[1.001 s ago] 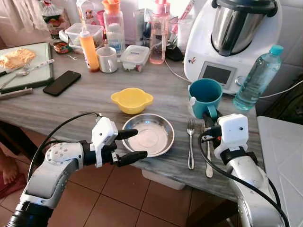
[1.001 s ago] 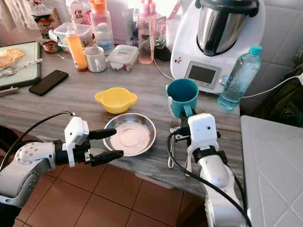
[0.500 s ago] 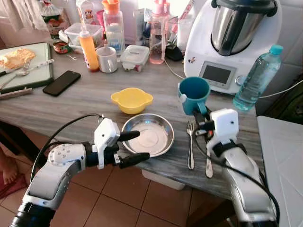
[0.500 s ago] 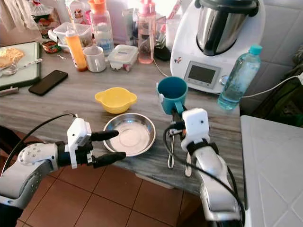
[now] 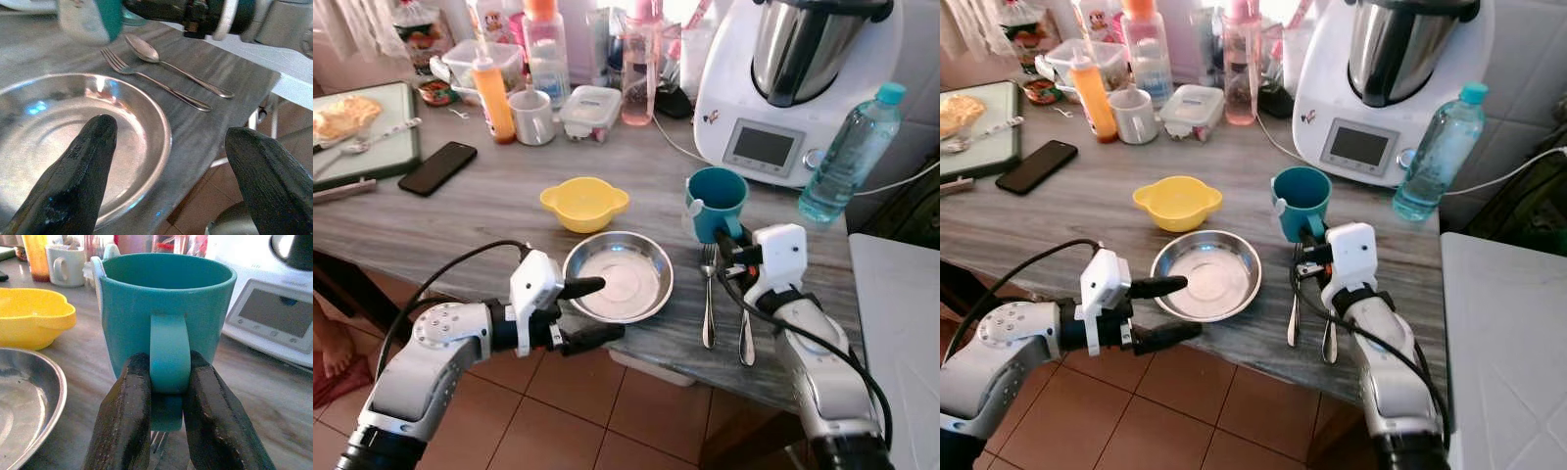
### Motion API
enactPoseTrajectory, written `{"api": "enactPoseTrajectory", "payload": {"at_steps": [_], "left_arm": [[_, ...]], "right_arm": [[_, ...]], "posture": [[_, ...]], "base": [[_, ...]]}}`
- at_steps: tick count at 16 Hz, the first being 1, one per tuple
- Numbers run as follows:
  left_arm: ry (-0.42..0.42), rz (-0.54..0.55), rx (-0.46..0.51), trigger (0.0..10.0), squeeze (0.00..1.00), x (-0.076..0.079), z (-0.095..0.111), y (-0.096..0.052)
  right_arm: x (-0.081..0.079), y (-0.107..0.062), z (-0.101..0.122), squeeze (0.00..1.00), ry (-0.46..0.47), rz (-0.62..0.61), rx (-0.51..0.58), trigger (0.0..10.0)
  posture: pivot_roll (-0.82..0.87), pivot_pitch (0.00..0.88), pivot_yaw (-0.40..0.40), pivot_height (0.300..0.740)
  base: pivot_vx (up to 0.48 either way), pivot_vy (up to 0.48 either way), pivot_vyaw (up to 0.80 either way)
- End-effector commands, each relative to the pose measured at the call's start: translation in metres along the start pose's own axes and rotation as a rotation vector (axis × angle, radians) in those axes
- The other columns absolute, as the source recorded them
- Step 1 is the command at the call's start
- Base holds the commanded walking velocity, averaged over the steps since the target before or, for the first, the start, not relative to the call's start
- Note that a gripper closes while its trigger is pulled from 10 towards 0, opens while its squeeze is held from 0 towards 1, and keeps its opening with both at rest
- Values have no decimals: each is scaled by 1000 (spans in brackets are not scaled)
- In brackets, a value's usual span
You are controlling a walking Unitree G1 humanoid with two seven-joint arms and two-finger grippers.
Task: Setting the table
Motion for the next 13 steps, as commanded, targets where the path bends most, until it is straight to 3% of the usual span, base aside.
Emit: {"api": "enactPoseTrajectory", "payload": {"at_steps": [1, 7, 13], "left_arm": [[9, -14, -10, 10000, 0, 5, 0, -1], [4, -8, -7, 10000, 0, 7, 1, -1], [-4, -4, -13, 10000, 0, 10, 0, -1]], "right_arm": [[-6, 5, 8, 0, 8, 33, 36, 10000], [-20, 13, 4, 0, 23, 102, 32, 10000], [-8, 21, -2, 0, 2, 75, 22, 10000]], "posture": [[138, 129, -6, 740], [148, 138, -14, 740], [155, 145, -12, 740]], "base": [[0, 0, 0], [0, 0, 0], [0, 0, 0]]}}
Point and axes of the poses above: a point about 5 cm out from each wrist's last joint towards the gripper, its own y axis pointing out of the wrist towards the gripper, its own z axis along the axis of the wrist's last joint, x = y × z, the point moved 5 cm from there along y, pointing out of the wrist towards the gripper, and after that the axes turned 5 degrees about y, right-handed, at the moved point
